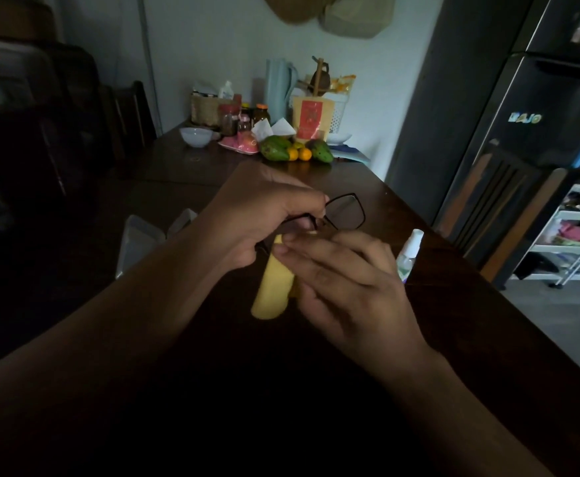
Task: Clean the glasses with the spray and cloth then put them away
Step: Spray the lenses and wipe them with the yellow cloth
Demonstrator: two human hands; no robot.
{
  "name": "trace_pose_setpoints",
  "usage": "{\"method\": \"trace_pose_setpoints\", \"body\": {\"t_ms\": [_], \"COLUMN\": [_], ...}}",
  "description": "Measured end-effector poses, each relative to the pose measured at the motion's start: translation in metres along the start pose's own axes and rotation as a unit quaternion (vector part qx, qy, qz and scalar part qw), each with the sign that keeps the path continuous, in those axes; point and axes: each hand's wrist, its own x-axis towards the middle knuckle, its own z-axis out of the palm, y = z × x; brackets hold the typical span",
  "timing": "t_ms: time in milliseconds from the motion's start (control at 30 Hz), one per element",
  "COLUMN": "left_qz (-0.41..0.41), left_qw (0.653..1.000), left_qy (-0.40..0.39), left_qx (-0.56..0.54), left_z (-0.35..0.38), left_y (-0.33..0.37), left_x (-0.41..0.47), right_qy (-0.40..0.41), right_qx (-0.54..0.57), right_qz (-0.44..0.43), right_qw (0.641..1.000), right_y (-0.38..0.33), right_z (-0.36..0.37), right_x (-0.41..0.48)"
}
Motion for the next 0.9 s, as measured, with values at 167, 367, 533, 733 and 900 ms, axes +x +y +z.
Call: {"method": "trace_pose_setpoints", "body": {"t_ms": [167,367,533,733,900], "left_qz": [-0.005,-0.02,-0.032,-0.03,-0.026], "left_qw": [1.0,1.0,0.999,0.999,0.999], "left_qy": [0.004,0.003,-0.015,-0.005,-0.012], "left_qx": [-0.011,-0.012,-0.036,-0.029,-0.033], "left_z": [0.001,0.003,0.004,0.003,0.001], "left_y": [-0.004,-0.005,-0.005,-0.007,-0.005], "left_x": [0.001,0.002,0.0,0.003,0.003], "right_qy": [0.006,0.017,0.005,-0.001,0.018], "right_qx": [-0.007,-0.053,-0.049,-0.031,-0.032], "right_qz": [0.01,0.073,0.044,0.004,0.031], "right_qw": [1.0,0.996,0.998,1.0,0.999], "right_y": [0.009,-0.004,-0.012,0.007,0.004], "right_z": [-0.007,0.0,0.004,-0.007,-0.003], "right_x": [-0.003,0.002,0.003,-0.003,-0.002]}}
